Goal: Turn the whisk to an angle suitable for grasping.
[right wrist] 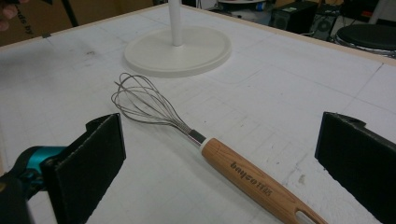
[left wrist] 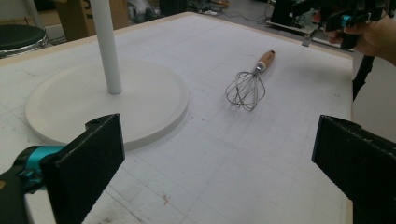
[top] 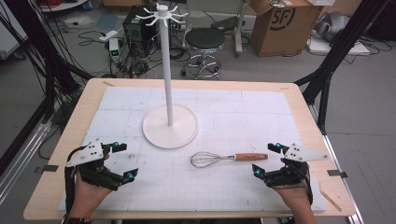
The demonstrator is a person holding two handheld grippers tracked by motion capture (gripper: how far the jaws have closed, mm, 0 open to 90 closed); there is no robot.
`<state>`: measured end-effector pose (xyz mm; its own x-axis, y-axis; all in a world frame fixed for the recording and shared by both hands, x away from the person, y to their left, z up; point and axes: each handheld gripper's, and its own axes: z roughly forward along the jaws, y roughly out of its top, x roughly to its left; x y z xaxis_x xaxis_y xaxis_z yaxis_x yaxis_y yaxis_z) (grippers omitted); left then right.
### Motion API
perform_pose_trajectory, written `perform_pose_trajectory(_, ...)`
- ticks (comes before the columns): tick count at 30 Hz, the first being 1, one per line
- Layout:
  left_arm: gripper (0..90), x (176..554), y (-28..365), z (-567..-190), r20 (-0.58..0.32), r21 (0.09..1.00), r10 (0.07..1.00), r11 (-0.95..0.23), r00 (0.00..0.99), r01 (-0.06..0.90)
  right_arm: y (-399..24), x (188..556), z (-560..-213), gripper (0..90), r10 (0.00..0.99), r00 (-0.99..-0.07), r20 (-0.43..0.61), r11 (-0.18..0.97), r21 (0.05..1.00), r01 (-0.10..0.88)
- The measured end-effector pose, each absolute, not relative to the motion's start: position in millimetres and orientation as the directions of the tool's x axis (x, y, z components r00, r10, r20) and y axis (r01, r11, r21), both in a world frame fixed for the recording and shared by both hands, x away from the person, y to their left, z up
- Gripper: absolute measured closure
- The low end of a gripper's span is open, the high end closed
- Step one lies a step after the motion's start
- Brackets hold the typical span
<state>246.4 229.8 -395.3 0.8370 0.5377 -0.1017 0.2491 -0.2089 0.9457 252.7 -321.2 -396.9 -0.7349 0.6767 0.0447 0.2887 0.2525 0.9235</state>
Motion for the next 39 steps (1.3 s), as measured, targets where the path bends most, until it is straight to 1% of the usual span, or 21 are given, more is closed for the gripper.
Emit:
perform_pose_trajectory(3, 2.9, 248, 228, -396, -0.103, 0.943, 0.530, -0.217, 0.842, 0.252, -321, 254, -398, 0.5, 0.679, -0.733, 0.046, 0.258, 0.919, 0.297)
perform_pose_trajectory(9, 2.9, 249, 226, -396, -0.103, 0.945, 0.521, -0.214, 0.847, 0.247, -320, 250, -399, 0.5, 0.680, -0.733, 0.014, 0.306, 0.903, 0.301)
perform_pose_trajectory(12, 2.9, 249, 226, -397, -0.106, 0.945, 0.515, -0.214, 0.851, 0.248, -318, 252, -401, 0.6, 0.685, -0.728, -0.006, 0.345, 0.884, 0.317)
perform_pose_trajectory(17, 2.9, 250, 226, -398, -0.107, 0.943, 0.517, -0.218, 0.849, 0.251, -313, 263, -407, 0.6, 0.692, -0.721, -0.028, 0.403, 0.844, 0.354)
perform_pose_trajectory(19, 2.9, 250, 226, -397, -0.110, 0.945, 0.511, -0.211, 0.852, 0.249, -310, 269, -410, 1.5, 0.691, -0.721, -0.048, 0.443, 0.817, 0.370)
perform_pose_trajectory(22, 2.9, 251, 226, -397, -0.111, 0.947, 0.506, -0.207, 0.855, 0.246, -304, 279, -412, 1.6, 0.685, -0.727, -0.050, 0.481, 0.780, 0.400)
perform_pose_trajectory(27, 2.9, 253, 225, -400, -0.117, 0.944, 0.501, -0.212, 0.858, 0.253, -291, 292, -417, 1.9, 0.671, -0.738, -0.063, 0.530, 0.738, 0.418)
perform_pose_trajectory(29, 2.9, 254, 224, -400, -0.118, 0.944, 0.502, -0.212, 0.857, 0.253, -286, 296, -419, 4.8, 0.661, -0.748, -0.063, 0.550, 0.719, 0.425)
perform_pose_trajectory(34, 2.9, 253, 225, -399, -0.118, 0.946, 0.500, -0.207, 0.858, 0.250, -276, 307, -421, 7.6, 0.655, -0.752, -0.075, 0.591, 0.671, 0.447)
perform_pose_trajectory(35, 2.9, 253, 225, -398, -0.121, 0.946, 0.501, -0.203, 0.857, 0.252, -275, 309, -421, 11.2, 0.651, -0.755, -0.077, 0.599, 0.663, 0.449)
perform_pose_trajectory(36, 2.9, 253, 225, -398, -0.121, 0.946, 0.499, -0.203, 0.858, 0.251, -273, 311, -420, 16.7, 0.644, -0.761, -0.075, 0.609, 0.652, 0.452)
perform_pose_trajectory(38, 2.9, 253, 225, -398, -0.120, 0.947, 0.500, -0.202, 0.858, 0.250, -269, 314, -420, 20.6, 0.623, -0.779, -0.069, 0.629, 0.636, 0.447)
perform_pose_trajectory(39, 2.9, 253, 225, -398, -0.120, 0.947, 0.500, -0.202, 0.858, 0.250, -267, 315, -419, 25.0, 0.616, -0.786, -0.059, 0.640, 0.619, 0.455)
